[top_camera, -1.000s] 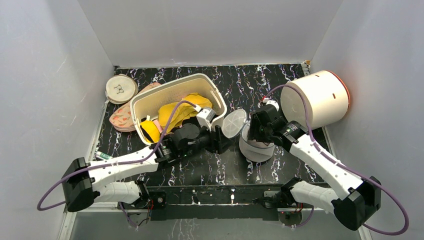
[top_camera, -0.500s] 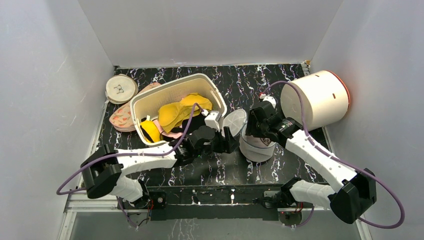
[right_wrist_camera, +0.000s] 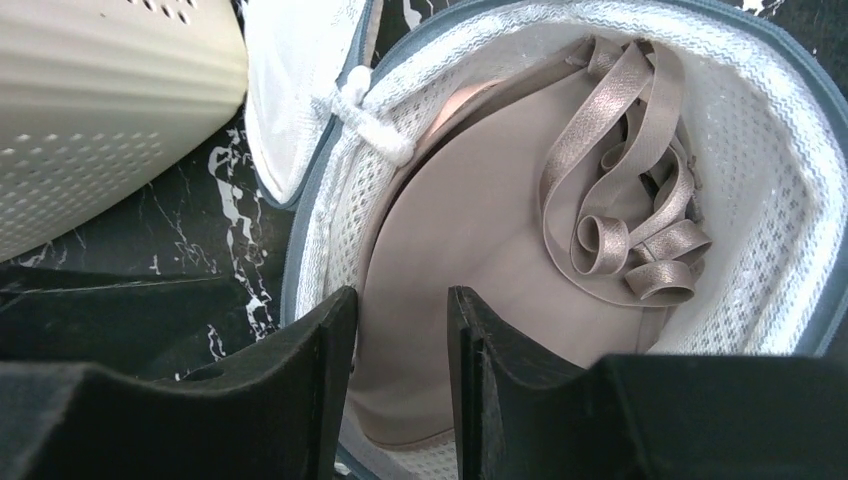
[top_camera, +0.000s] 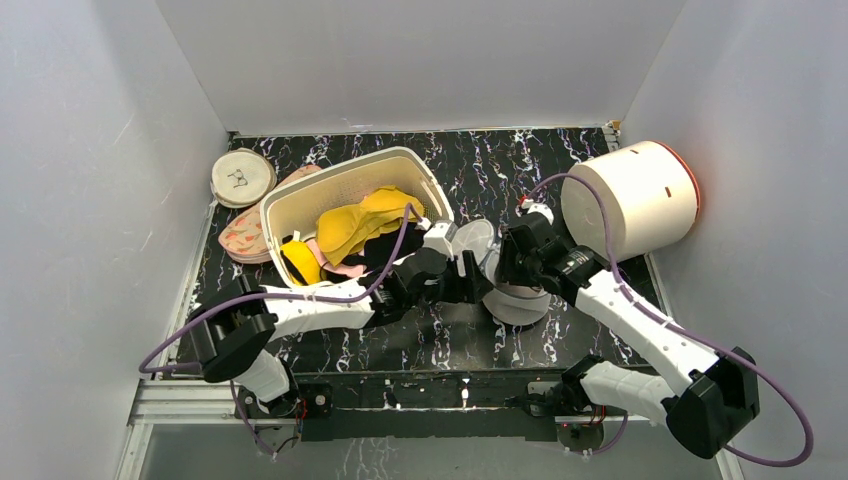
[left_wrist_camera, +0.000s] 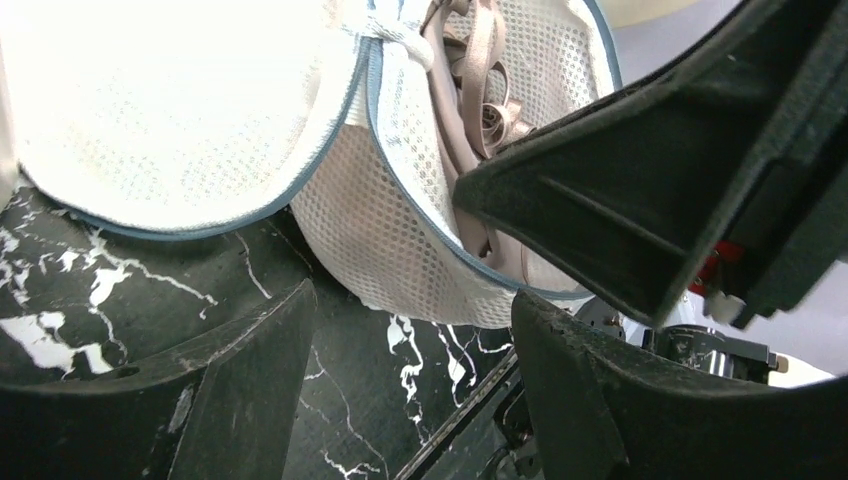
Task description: Unzip the laundry bag and remove the bra
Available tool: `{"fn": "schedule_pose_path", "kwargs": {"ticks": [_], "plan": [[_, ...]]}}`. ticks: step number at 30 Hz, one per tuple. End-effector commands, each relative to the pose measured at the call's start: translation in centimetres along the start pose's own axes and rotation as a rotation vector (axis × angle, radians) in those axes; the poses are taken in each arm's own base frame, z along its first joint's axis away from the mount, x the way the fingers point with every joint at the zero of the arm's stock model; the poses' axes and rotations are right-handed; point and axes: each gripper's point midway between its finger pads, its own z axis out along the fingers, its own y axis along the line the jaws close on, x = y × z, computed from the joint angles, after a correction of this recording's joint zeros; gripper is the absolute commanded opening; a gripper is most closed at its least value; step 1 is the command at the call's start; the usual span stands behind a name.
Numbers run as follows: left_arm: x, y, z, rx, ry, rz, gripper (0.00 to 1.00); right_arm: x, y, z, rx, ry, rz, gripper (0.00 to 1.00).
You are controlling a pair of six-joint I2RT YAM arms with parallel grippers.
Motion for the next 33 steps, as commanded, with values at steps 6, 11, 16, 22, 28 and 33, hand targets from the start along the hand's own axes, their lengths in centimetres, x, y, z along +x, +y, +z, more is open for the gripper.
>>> {"fn": "schedule_pose_path", "kwargs": {"ticks": [6,11,16,22,28,33], "plan": [[-1.2,-3.1,2.6,0.069,-0.015,-0.011,0.67,-0.5,0.0,-0.1,-0.021,-0.049,0.023,0.35],[-0.6,-2.3,3.3,0.048,-0.009,-0.014,0.51,-0.5,-0.1,0.0,-0.016,-0.058,0.023,0.20],[-0.3,-2.3,3.0,0.064,-0.009,-0.005,0.53,-0.3,-0.7,-0.2,0.000,-0.064,0.021,0.07],[-0.6,-1.2,0.8,0.035,-0.026,0.040,0.53,1.2,3.2,-1.1,-0.242,0.010,-0.026,0.00],[-2.6,0.0,-3.1,-0.019,-0.105,0.064,0.56,-0.5,3.7,-2.7,-0.271,-0.069,-0.014,0.00],[-4.0,-1.8,-4.7,0.020,-0.112,0.075,0.60,-3.7,4.1,-5.0,-0.289,-0.201,0.010,0.00]]}}
